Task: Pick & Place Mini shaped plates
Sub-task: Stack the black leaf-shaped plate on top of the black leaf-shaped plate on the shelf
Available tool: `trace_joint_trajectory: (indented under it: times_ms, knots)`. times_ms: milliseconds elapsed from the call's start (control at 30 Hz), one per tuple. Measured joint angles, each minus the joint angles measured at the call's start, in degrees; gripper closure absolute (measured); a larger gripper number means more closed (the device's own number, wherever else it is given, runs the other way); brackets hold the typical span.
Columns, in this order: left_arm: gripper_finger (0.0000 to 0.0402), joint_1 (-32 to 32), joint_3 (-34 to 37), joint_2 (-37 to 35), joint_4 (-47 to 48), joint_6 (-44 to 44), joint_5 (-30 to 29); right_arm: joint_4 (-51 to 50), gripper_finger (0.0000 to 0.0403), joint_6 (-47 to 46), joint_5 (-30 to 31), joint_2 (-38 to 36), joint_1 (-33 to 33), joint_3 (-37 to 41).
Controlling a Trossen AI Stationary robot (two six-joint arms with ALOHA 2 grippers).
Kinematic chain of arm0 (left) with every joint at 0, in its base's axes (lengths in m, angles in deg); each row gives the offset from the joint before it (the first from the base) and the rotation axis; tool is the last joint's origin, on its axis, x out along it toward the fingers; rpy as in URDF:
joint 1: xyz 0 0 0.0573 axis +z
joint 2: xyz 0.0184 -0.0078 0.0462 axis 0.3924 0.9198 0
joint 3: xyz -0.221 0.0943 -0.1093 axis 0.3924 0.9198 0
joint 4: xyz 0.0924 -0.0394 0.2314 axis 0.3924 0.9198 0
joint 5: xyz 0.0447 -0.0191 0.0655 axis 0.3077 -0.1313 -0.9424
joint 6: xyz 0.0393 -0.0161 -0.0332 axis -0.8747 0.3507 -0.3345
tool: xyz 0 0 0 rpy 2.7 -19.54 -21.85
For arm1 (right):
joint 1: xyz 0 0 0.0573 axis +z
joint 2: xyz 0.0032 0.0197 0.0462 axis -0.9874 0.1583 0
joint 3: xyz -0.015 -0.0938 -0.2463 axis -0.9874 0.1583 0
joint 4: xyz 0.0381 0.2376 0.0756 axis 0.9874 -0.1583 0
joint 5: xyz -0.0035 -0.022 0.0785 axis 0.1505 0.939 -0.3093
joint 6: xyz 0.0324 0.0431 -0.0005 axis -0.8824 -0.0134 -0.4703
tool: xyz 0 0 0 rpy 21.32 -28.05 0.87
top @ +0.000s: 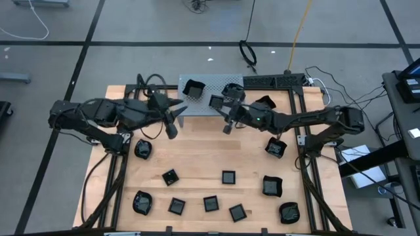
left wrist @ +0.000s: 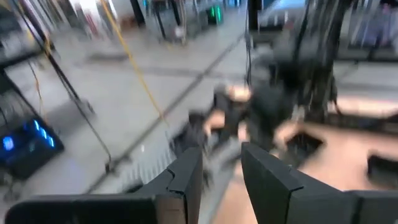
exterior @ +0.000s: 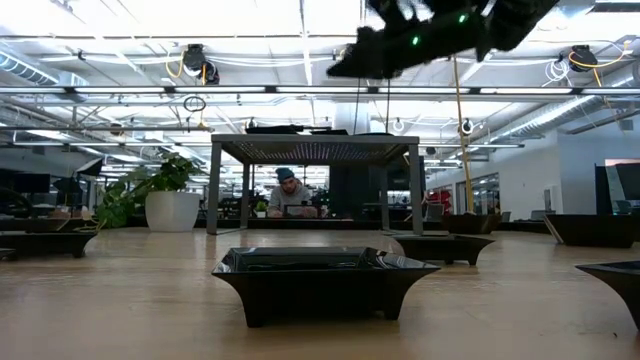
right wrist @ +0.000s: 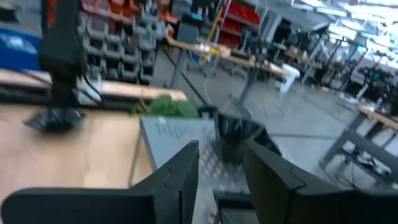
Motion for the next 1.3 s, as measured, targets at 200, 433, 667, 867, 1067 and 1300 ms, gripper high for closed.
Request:
trace_joint_trajectory:
  times_ms: [200, 433, 667, 867, 1067, 1300]
  knots:
    - [0.0286, -0.18, 0.15, 0.0, 22.57, 16.56, 17.54, 0.07, 0.0286, -1.33, 0.25, -7.51, 3.71, 0.0]
    - [0.0286, -1.43, 9.48, -0.1, 36.9, 28.86, 31.34, -0.02, 0.0284, -0.67, 7.52, -14.63, 7.67, 0.0]
    - [0.0286, -3.64, 24.62, -0.11, 37.77, 26.97, 33.35, -0.04, 0.0285, 0.28, 10.87, -18.93, 10.74, 0.0]
    - [0.0286, -5.15, 35.03, -0.11, 37.66, 19.26, 33.44, -1.64, 0.0286, 0.31, 10.92, -19.32, 11.01, 0.0]
    - [0.0286, -6.22, 41.49, -0.11, 37.04, 16.73, 33.47, -5.02, 0.0286, 0.33, 10.94, -18.97, 10.94, 0.0]
    - [0.0286, -7.02, 45.53, -0.11, 31.63, 14.12, 37.98, -7.15, 0.0287, 0.33, 10.94, -18.99, 10.94, 0.0]
